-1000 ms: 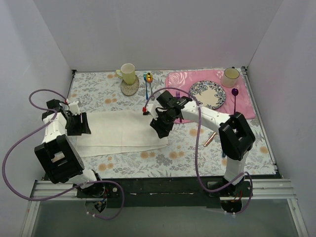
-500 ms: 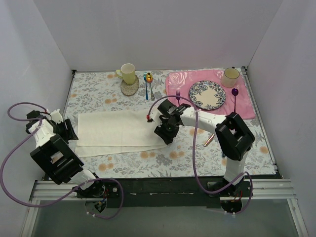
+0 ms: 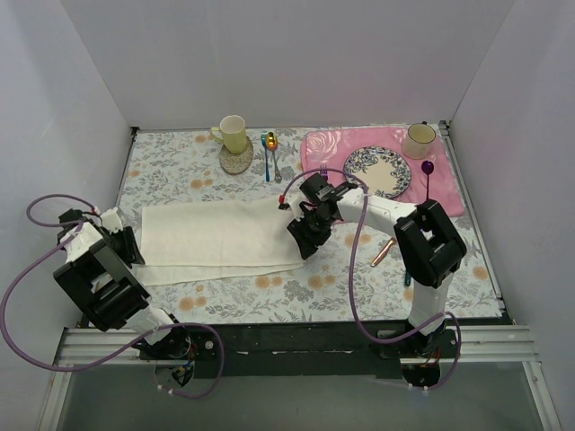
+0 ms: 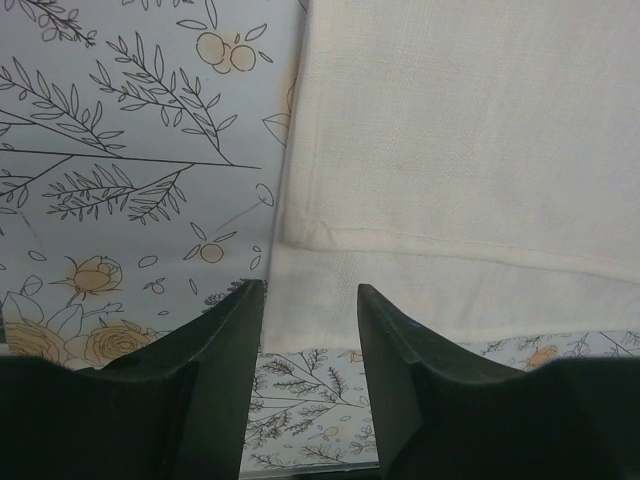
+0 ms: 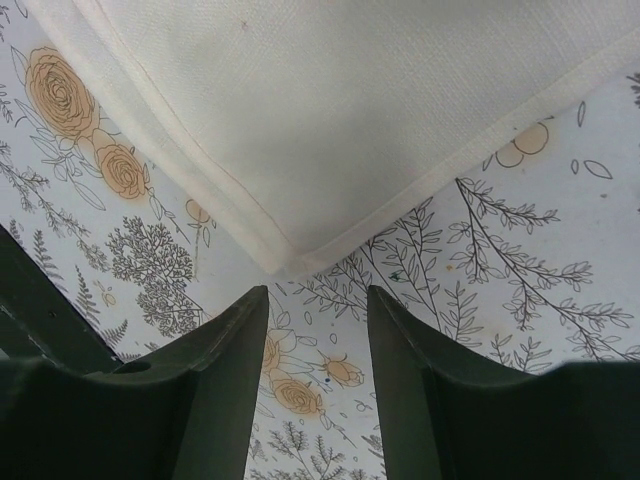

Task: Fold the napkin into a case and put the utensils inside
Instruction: Smooth out the rectangle-folded napkin at the center of the board.

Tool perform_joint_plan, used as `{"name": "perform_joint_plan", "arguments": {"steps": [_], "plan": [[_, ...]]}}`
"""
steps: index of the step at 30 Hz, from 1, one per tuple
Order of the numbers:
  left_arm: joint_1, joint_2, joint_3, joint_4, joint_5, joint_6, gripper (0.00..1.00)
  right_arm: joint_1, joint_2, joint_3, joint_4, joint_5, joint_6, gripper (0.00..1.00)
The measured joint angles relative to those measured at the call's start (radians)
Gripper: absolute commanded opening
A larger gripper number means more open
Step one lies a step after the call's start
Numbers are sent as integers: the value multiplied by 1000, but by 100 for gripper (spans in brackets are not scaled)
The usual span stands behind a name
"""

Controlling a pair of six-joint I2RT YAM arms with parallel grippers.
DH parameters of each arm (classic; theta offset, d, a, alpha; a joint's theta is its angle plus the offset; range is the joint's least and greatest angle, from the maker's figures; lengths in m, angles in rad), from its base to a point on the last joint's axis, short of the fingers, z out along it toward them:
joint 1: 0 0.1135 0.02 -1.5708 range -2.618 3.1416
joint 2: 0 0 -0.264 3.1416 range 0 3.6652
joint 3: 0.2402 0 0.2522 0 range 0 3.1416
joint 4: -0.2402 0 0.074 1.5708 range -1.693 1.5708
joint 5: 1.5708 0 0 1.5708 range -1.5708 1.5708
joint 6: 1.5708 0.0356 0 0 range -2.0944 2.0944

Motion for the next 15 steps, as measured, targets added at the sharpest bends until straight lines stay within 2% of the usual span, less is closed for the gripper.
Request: {"name": "perform_joint_plan", "arguments": {"steps": [8, 11, 15], "plan": [[0, 11, -7, 18, 2, 20, 38, -10, 53, 3, 6, -40, 21, 47], [0, -15, -7, 8, 19, 36, 35, -16, 48, 3, 11, -46, 20, 40], [-4, -55, 19, -43, 79, 54, 32, -23, 20, 11, 21, -69, 18, 36]]}}
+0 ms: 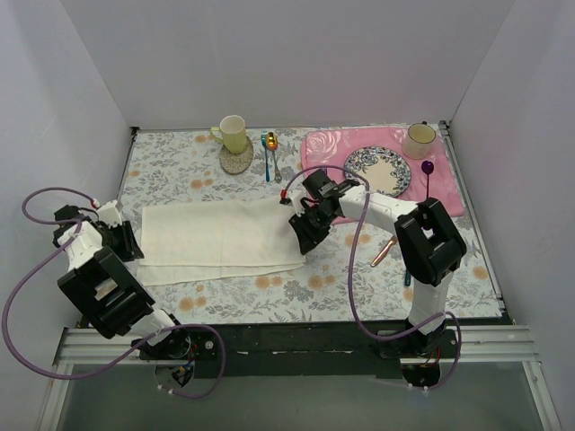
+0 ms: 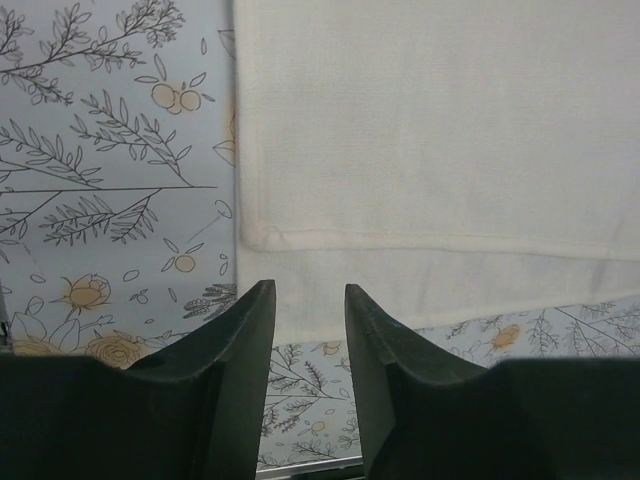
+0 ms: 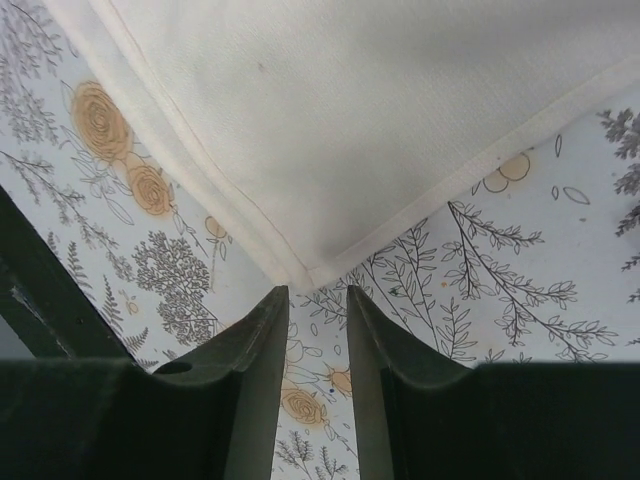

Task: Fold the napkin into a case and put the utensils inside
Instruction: Smooth out the rectangle-folded napkin at the center of the board.

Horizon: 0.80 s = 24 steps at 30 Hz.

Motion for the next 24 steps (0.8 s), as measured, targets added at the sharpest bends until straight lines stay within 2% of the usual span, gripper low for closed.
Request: {"name": "perform_joint_plan", "arguments": {"steps": [5, 11, 17, 24], "plan": [[-40, -2, 18, -28, 52, 5, 30, 3, -16, 30, 34, -52, 2, 34], [-74, 11, -30, -5, 63, -17, 20, 29, 24, 58, 60, -79, 2, 32], [-73, 77, -74, 70, -19, -58, 14, 39, 122, 72, 74, -63, 3, 29], [-32, 116, -79, 118, -86, -81, 11, 31, 123, 81, 70, -28, -2, 29]]}}
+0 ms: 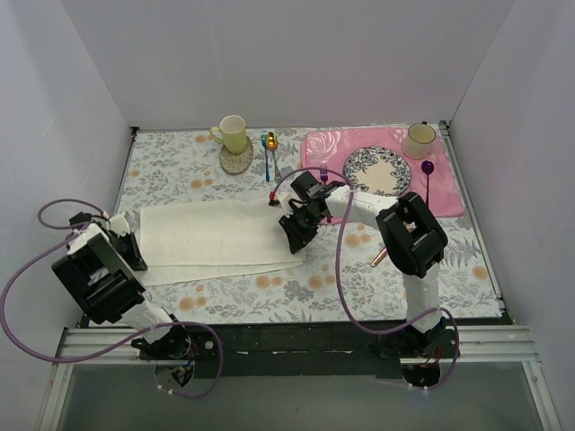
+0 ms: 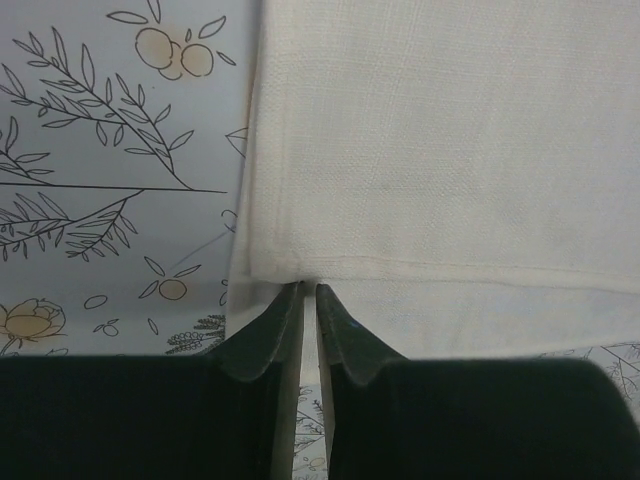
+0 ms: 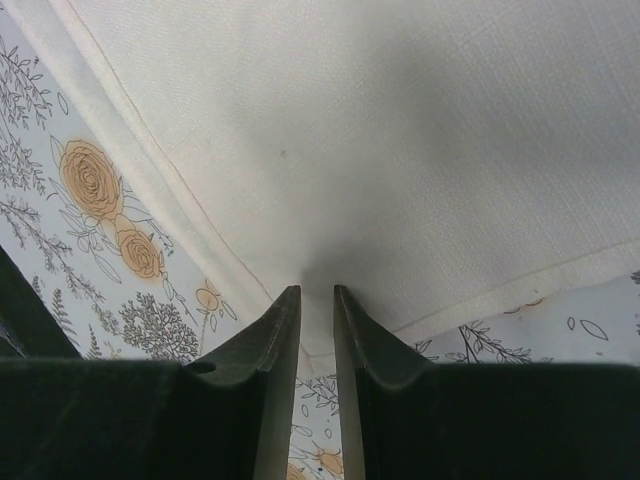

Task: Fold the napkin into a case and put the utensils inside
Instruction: Smooth out the rectangle-folded napkin at the center of the board.

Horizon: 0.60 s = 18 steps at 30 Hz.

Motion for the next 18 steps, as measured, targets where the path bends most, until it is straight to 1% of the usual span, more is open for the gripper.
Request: {"name": "perform_joint_plan", "arguments": {"steps": [1, 2, 4, 5, 7, 8, 11, 13, 15, 16, 18], "plan": [[4, 0, 0, 1, 0, 0, 13, 0, 0, 2, -1, 4, -2, 30], [6, -1, 2, 0, 1, 2, 18, 0, -1, 3, -1, 6, -4, 33], [9, -3, 8, -12, 13, 14, 26, -1, -6, 4, -3, 3, -10, 36], [10, -6, 12, -20, 27, 20, 29, -1, -11, 4, -5, 0, -16, 39], [10, -30, 22, -45, 51, 27, 32, -5, -33, 2, -8, -8, -18, 43], [10, -51, 29, -59, 61, 26, 34, -6, -52, -1, -8, -12, -16, 48], [10, -110, 53, -73, 73, 18, 35, -12, -134, -18, -10, -6, -9, 54], [10, -129, 72, -72, 73, 10, 35, -16, -181, -35, -11, 7, -2, 56], [10, -124, 80, -67, 71, -2, 35, -21, -204, -52, -11, 20, 5, 58], [10, -119, 80, -65, 69, -6, 36, -25, -206, -61, -11, 27, 9, 61], [10, -106, 80, -63, 64, -15, 38, -35, -201, -82, -13, 35, 19, 61]]}}
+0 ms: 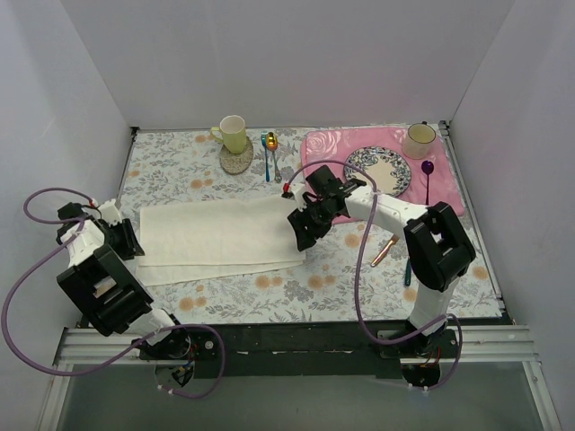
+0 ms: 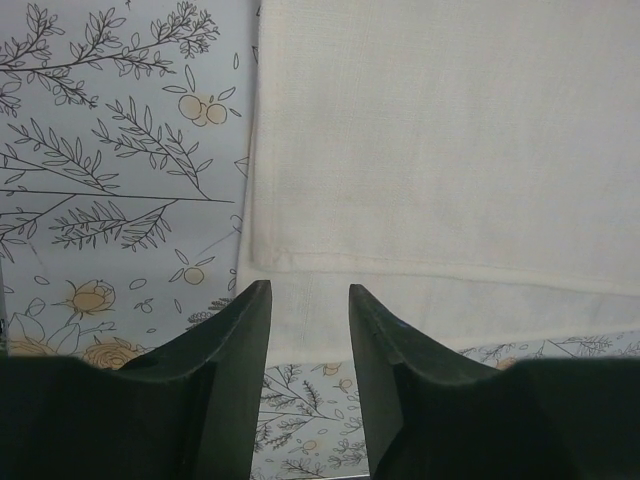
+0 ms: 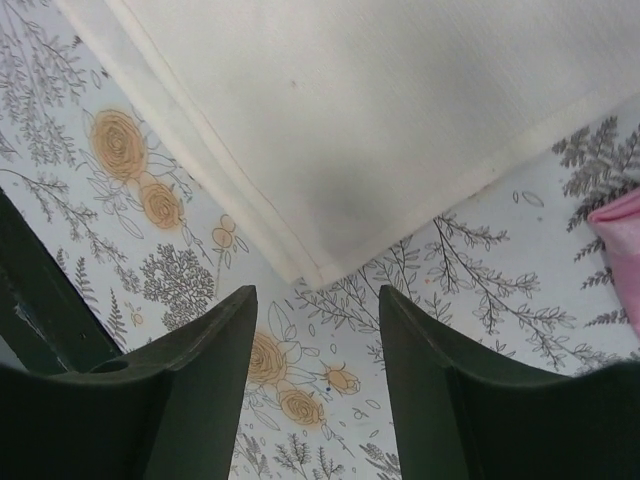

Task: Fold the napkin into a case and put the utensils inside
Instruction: Smooth out the rectangle-folded napkin at the center of the board.

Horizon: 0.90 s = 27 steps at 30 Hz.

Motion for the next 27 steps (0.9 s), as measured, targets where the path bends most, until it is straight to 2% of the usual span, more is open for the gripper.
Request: {"name": "perform_joint_plan", "arguments": {"steps": [9, 18, 24, 27], "plan": [[0, 12, -2, 15, -15, -19, 40, -31, 84, -33, -7, 16, 36, 60], [-1, 12, -10, 34, -18, -24, 40, -29, 103, -37, 7, -41, 73, 56], [-1, 12, -21, 45, -18, -27, 40, -10, 104, -55, 32, -76, 95, 51], [-1, 12, -23, 45, -19, -26, 39, -10, 103, -68, 49, -89, 106, 45]]}}
